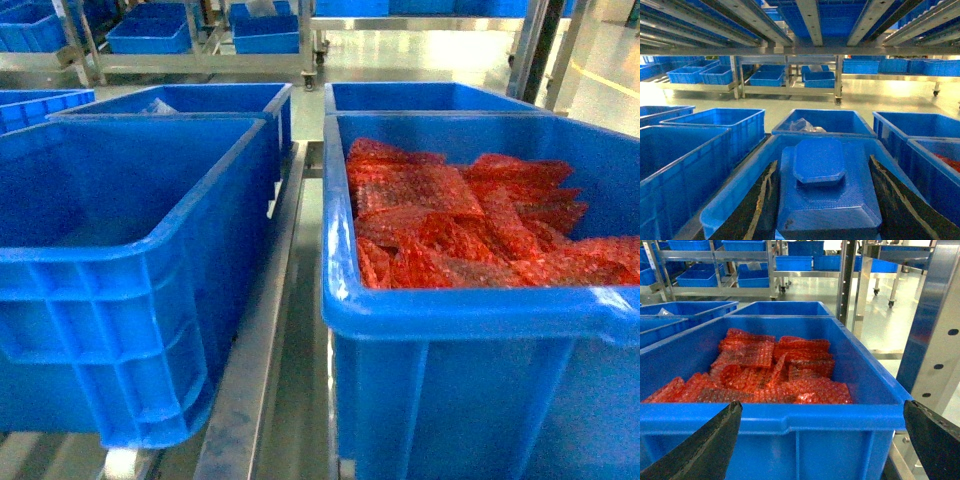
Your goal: Pick blue part to blue bin on bottom shelf
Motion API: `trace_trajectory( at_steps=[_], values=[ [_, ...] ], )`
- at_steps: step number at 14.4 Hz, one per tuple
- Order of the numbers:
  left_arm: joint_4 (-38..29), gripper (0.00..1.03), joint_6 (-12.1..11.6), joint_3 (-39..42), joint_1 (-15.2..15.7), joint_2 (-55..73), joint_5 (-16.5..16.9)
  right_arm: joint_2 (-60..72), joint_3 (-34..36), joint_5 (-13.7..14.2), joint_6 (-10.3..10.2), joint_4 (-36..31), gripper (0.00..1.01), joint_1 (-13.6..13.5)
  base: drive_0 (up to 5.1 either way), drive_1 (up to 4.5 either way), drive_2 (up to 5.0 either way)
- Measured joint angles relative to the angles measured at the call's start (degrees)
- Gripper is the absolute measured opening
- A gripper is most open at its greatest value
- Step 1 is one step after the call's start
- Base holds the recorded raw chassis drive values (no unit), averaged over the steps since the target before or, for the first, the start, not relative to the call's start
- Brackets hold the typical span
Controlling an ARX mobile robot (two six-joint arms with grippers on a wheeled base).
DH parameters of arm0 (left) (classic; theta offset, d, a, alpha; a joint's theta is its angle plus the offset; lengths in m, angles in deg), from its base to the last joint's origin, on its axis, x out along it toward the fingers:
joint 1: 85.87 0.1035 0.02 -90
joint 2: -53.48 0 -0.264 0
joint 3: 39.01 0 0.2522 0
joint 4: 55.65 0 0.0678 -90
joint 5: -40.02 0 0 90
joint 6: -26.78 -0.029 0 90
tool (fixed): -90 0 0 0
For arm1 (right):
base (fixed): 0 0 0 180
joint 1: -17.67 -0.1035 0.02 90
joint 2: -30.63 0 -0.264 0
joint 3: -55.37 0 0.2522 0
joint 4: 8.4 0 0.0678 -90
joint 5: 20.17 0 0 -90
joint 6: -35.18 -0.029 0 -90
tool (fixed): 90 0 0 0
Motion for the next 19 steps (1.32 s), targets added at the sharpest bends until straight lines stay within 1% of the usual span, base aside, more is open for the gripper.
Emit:
trace_trajectory(
  at_steps=[3,19],
  values=[
    [0.0,0.43,0.0,0.0,0.0,0.0,0.0,0.0,0.0,0.0,0.0,0.1,0.98,0.0,-0.1,4.24,-4.4],
    [0.0,0.43,0.0,0.0,0.0,0.1,0.0,0.0,0.0,0.0,0.0,0.0,0.98,0.0,0.0,0.00,0.0]
  ],
)
